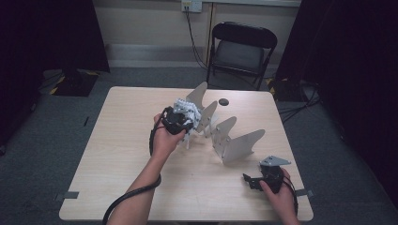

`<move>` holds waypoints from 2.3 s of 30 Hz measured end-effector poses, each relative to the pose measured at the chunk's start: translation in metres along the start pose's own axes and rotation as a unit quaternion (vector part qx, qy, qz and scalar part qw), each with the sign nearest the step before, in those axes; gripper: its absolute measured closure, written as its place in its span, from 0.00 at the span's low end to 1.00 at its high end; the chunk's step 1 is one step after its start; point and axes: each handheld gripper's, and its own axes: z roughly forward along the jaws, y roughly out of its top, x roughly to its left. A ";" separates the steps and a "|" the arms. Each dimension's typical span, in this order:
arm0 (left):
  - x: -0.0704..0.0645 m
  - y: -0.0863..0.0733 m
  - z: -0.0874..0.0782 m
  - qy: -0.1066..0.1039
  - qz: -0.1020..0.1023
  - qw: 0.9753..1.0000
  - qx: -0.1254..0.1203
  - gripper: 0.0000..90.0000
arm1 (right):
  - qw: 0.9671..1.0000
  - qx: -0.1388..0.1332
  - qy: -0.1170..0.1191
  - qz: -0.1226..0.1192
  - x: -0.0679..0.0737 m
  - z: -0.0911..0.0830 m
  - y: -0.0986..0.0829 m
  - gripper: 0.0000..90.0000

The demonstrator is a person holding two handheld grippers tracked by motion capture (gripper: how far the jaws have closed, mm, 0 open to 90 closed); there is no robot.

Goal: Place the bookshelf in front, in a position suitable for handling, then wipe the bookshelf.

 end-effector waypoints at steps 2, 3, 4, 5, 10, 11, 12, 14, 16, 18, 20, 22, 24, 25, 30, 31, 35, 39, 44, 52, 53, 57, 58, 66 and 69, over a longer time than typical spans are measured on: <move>0.002 -0.001 -0.001 0.002 -0.003 1.000 0.001 0.85 | 1.000 0.000 0.000 0.001 0.000 0.000 0.000 0.12; 0.002 -0.001 -0.001 0.002 -0.003 1.000 0.001 0.85 | 1.000 0.000 0.000 0.000 0.000 0.000 0.000 0.12; 0.002 -0.002 -0.002 0.003 -0.003 1.000 -0.001 0.85 | 1.000 0.000 0.000 0.001 0.000 0.000 0.000 0.12; 0.002 -0.002 -0.002 0.004 0.000 1.000 0.000 0.85 | 1.000 0.000 0.000 0.000 0.000 0.000 0.000 0.12; 0.004 -0.005 -0.003 0.008 0.001 1.000 0.004 0.85 | 1.000 0.000 0.000 0.000 0.000 0.000 0.000 0.12; 0.005 -0.006 -0.004 0.007 -0.001 1.000 0.002 0.85 | 1.000 0.000 0.000 0.000 0.000 0.000 0.000 0.12; 0.005 -0.007 -0.004 0.007 -0.004 1.000 0.001 0.85 | 1.000 0.000 0.000 0.000 0.000 0.000 0.000 0.12; 0.005 -0.006 -0.007 0.007 -0.005 1.000 0.003 0.85 | 1.000 0.000 0.000 0.000 0.000 0.000 0.000 0.12; 0.006 -0.005 -0.008 0.008 -0.001 1.000 0.006 0.85 | 1.000 0.000 0.000 0.000 0.000 0.000 0.000 0.12; 0.007 -0.006 -0.010 0.009 -0.002 1.000 0.002 0.85 | 1.000 0.000 0.000 0.001 0.000 0.000 0.000 0.12; 0.009 -0.005 -0.015 0.019 -0.009 1.000 -0.004 0.85 | 1.000 0.000 0.000 0.000 0.000 0.000 0.000 0.12; 0.010 -0.003 -0.018 0.021 -0.006 1.000 -0.006 0.85 | 1.000 0.000 0.000 0.000 0.000 0.000 0.000 0.12; 0.009 0.007 -0.030 0.020 0.001 1.000 -0.017 0.85 | 1.000 0.000 0.000 0.000 0.000 0.000 0.000 0.12; 0.008 0.011 -0.035 0.024 0.009 0.999 -0.021 0.85 | 1.000 0.000 0.000 0.000 0.000 0.000 0.000 0.12; 0.006 0.029 -0.059 0.023 0.014 0.998 -0.058 0.85 | 1.000 0.000 0.000 0.000 0.000 0.000 0.000 0.12; 0.006 0.030 -0.061 0.021 0.012 0.998 -0.065 0.85 | 1.000 0.000 0.000 0.000 0.000 0.000 0.000 0.12; 0.000 0.025 -0.059 0.013 0.018 0.998 -0.057 0.85 | 1.000 0.000 -0.001 0.000 0.000 0.000 0.000 0.12; -0.001 0.013 -0.048 0.011 0.013 0.999 -0.041 0.86 | 1.000 0.000 0.000 0.000 0.000 0.000 0.000 0.12; -0.002 -0.010 -0.023 0.000 0.001 1.000 -0.008 0.86 | 1.000 0.000 0.000 0.000 0.000 0.000 0.000 0.12; -0.006 -0.037 0.009 -0.013 -0.017 1.000 0.013 0.86 | 1.000 0.000 0.000 0.000 0.000 0.000 0.000 0.12; -0.008 -0.044 0.015 -0.015 -0.023 0.999 0.026 0.86 | 1.000 0.000 0.000 0.000 0.000 0.000 0.000 0.12; -0.009 -0.058 0.024 -0.014 -0.029 0.998 0.044 0.86 | 1.000 0.000 0.000 0.000 0.000 0.000 0.000 0.12; -0.010 -0.062 0.026 -0.012 -0.028 0.998 0.048 0.86 | 1.000 0.000 -0.001 0.000 0.000 0.000 0.000 0.12; -0.012 -0.071 0.023 -0.021 -0.031 0.998 0.056 0.86 | 1.000 0.000 0.000 0.000 0.000 0.000 0.000 0.12; -0.012 -0.068 0.012 -0.019 -0.027 0.998 0.051 0.86 | 1.000 0.000 -0.001 0.000 0.000 0.000 0.000 0.12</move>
